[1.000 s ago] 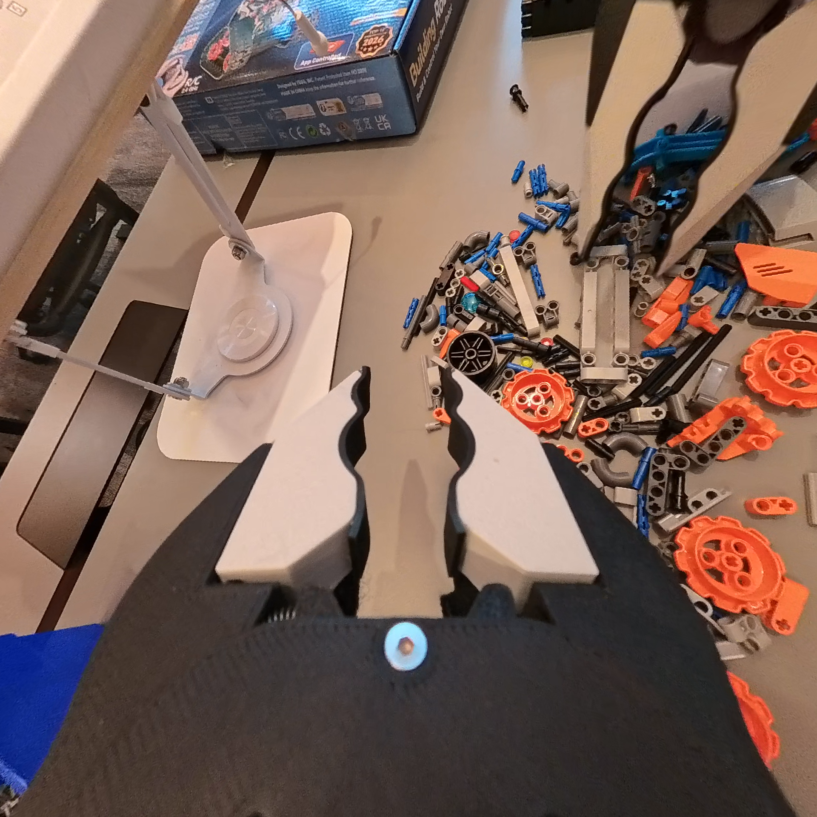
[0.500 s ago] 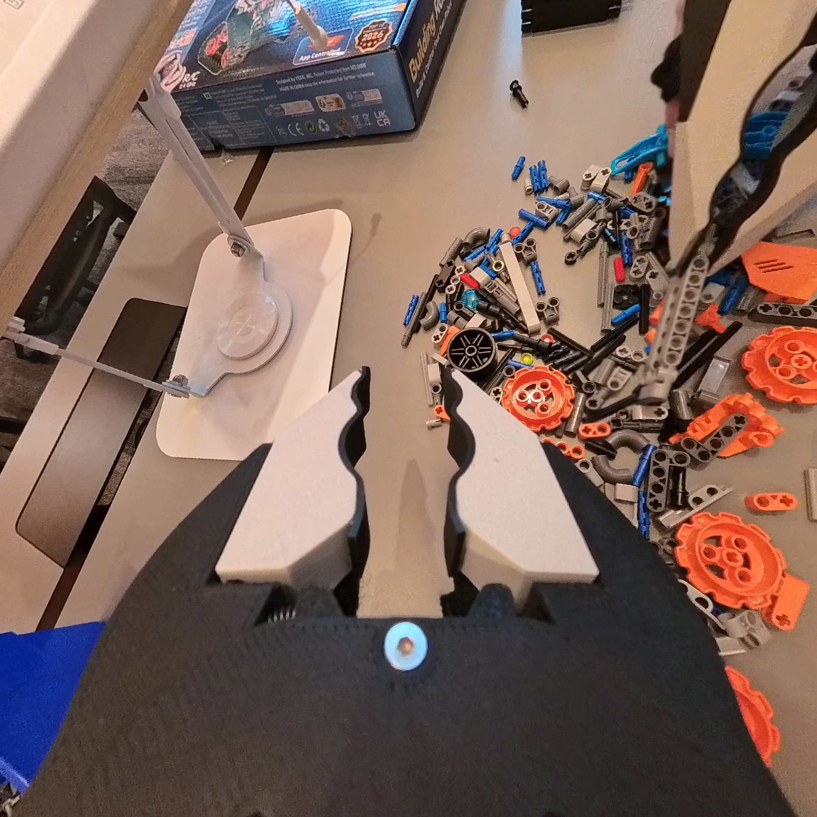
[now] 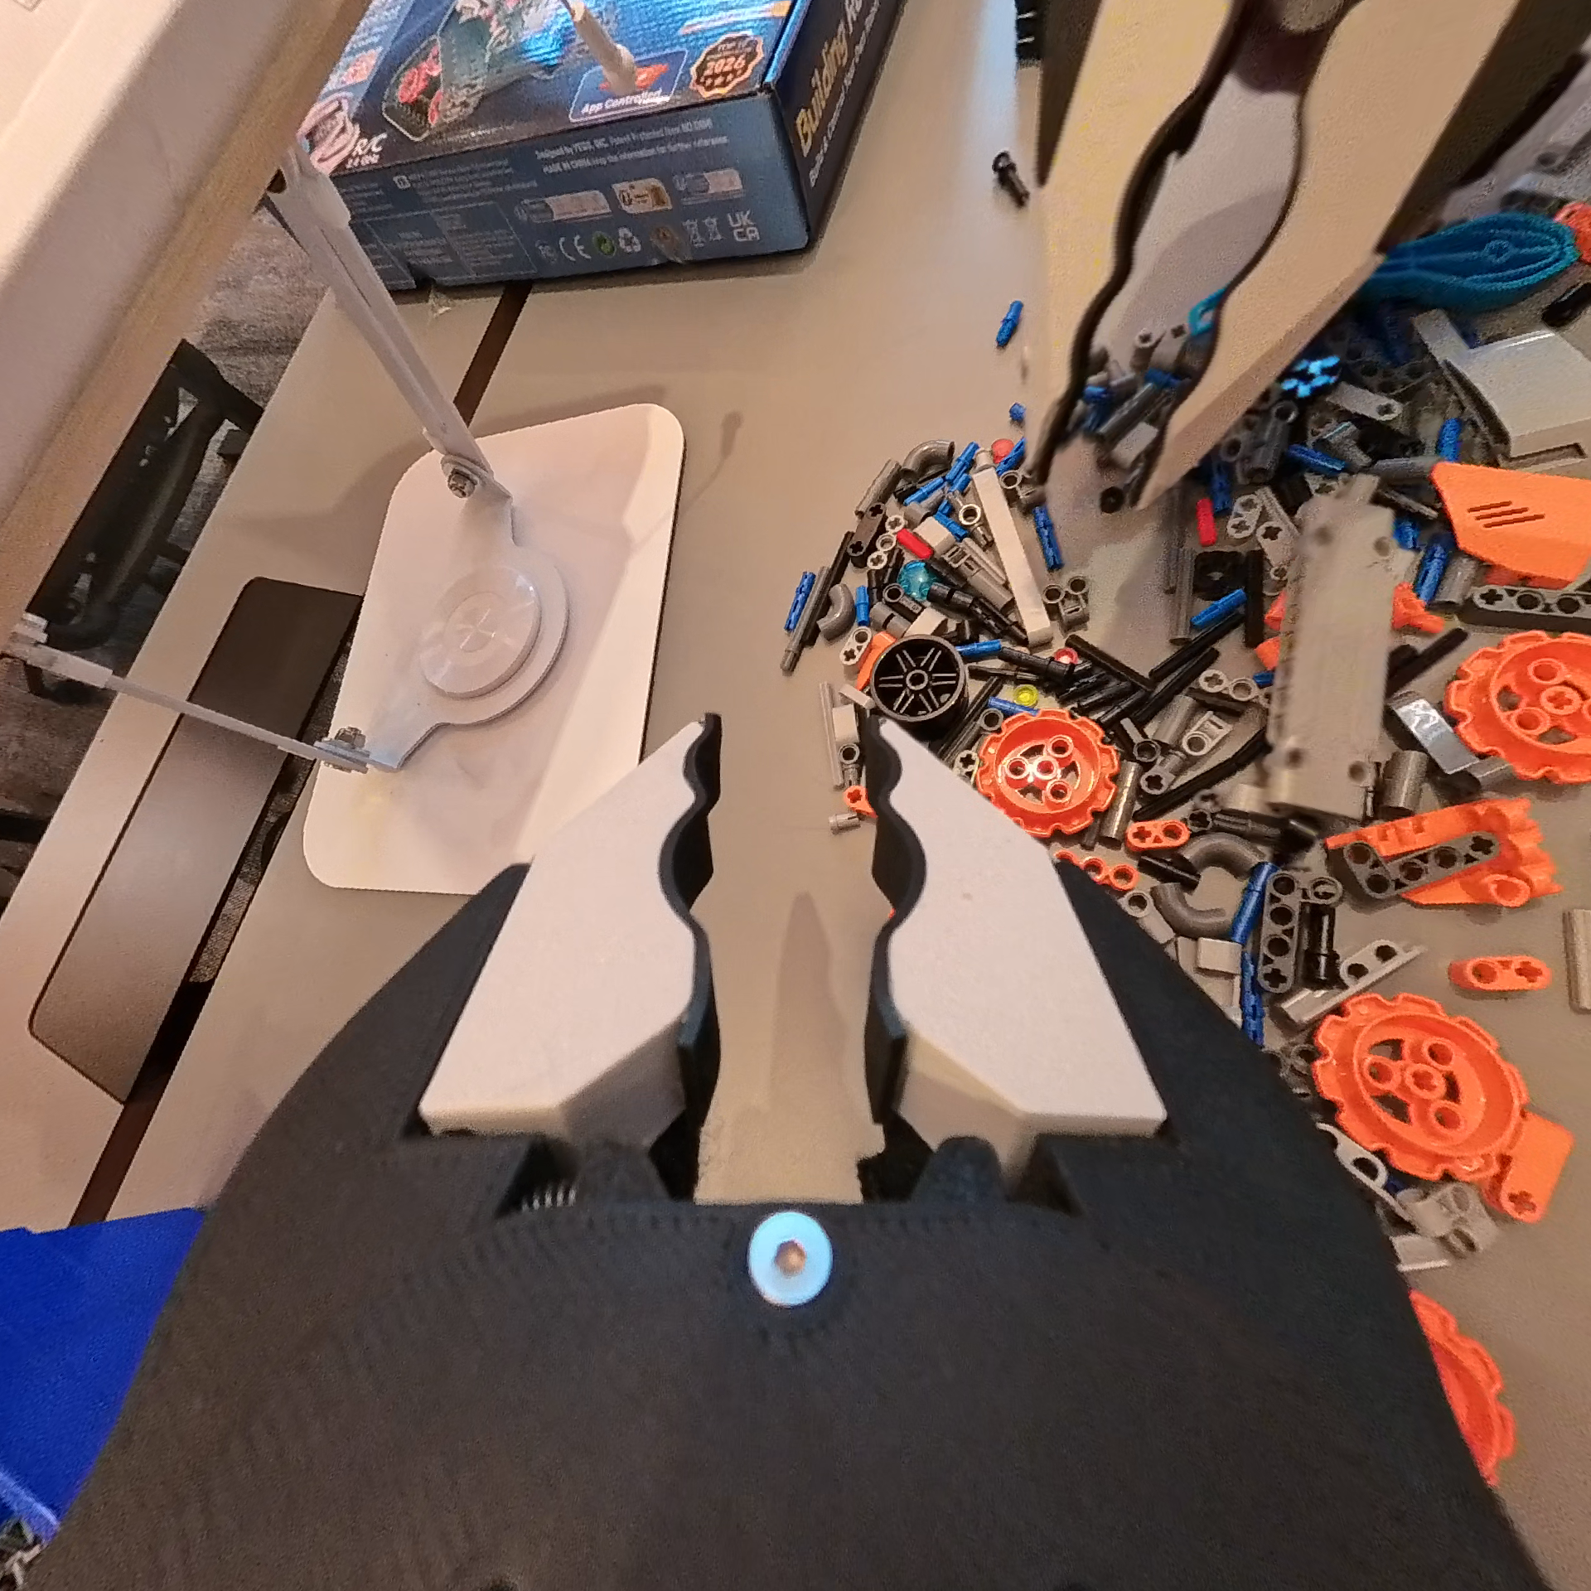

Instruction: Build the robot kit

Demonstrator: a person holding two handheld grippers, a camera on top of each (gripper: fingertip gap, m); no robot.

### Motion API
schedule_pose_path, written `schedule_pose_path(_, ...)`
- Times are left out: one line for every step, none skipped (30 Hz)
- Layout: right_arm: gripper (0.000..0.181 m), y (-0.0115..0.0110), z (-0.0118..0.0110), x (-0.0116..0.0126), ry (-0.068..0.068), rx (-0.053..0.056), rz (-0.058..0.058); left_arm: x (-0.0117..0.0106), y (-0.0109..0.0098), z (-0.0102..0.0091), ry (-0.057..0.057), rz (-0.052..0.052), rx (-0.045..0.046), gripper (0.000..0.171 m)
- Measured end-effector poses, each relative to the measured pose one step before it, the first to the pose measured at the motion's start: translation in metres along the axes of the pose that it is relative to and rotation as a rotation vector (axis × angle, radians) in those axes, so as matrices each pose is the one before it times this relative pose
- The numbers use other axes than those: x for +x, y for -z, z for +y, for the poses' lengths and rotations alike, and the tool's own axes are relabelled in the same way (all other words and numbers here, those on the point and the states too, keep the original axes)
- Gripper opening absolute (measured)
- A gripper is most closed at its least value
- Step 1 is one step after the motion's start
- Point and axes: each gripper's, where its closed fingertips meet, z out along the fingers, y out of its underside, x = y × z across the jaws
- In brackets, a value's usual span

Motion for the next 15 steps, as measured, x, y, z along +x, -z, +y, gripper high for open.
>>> schedule_pose_path(0.024,-0.00434,0.00018,0.00278,-0.0015,-0.0059,-0.0064,0.00005,0.00001,0.00012,0.0004,0.0007,-0.00102,0.030)
schedule_pose_path(0.025,-0.00466,0.00031,0.00236,0.0015,-0.0056,-0.0022,0.00033,-0.00011,0.00030,0.0004,0.0019,-0.00176,0.030)
schedule_pose_path(0.025,-0.00463,0.00106,0.00237,0.0024,-0.0110,0.0046,0.00060,-0.00053,0.00070,0.0012,0.0039,-0.00414,0.031)
schedule_pose_path(0.025,-0.00418,0.00096,0.00209,0.0037,-0.0120,0.0092,0.00110,-0.00091,0.00126,0.0028,0.0068,-0.00658,0.031)
schedule_pose_path(0.024,-0.00313,-0.00068,0.00197,0.0029,-0.0037,0.0126,0.00099,-0.00133,0.00093,0.0012,0.0048,-0.00515,0.031)
schedule_pose_path(0.025,-0.00233,-0.00181,0.00051,-0.0032,0.0018,0.0033,0.00133,-0.00148,0.00104,-0.0017,0.0049,-0.00596,0.032)
schedule_pose_path(0.027,-0.00175,-0.00310,-0.00104,-0.0034,0.0053,-0.0058,0.00113,-0.00159,0.00123,-0.0005,0.0047,-0.00852,0.032)
schedule_pose_path(0.030,-0.00106,-0.00491,-0.00006,0.0006,0.0115,0.0029,0.00104,-0.00145,0.00115,0.0011,0.0038,-0.00747,0.032)
schedule_pose_path(0.032,-0.00121,-0.00646,0.00047,-0.0017,0.0175,0.0055,0.00077,-0.00124,0.00114,0.0027,0.0037,-0.00665,0.033)
schedule_pose_path(0.039,-0.00231,-0.00729,-0.00080,-0.0069,0.0190,-0.0035,0.00057,-0.00106,0.00138,0.0055,0.0047,-0.00869,0.033)
schedule_pose_path(0.047,-0.00366,-0.00717,-0.00079,-0.0071,0.0168,-0.0052,0.00029,-0.00081,0.00131,0.0042,0.0032,-0.00679,0.034)
schedule_pose_path(0.053,-0.00474,-0.00592,0.00009,-0.0050,0.0105,0.0008,0.00010,-0.00052,0.00099,0.0031,0.0017,-0.00501,0.034)
schedule_pose_path(0.053,-0.00501,-0.00379,0.00113,-0.0010,-0.0010,0.0078,0.00015,-0.00041,0.00107,0.0050,0.0023,-0.00581,0.035)
schedule_pose_path(0.051,-0.00509,-0.00244,0.00231,-0.0010,-0.0063,0.0136,-0.00003,-0.00014,0.00059,0.0036,0.0017,-0.00346,0.035)
schedule_pose_path(0.048,-0.00502,-0.00125,0.00161,-0.0075,-0.0069,0.0049,0.00019,0.00005,0.00011,0.0004,0.0012,-0.00076,0.036)
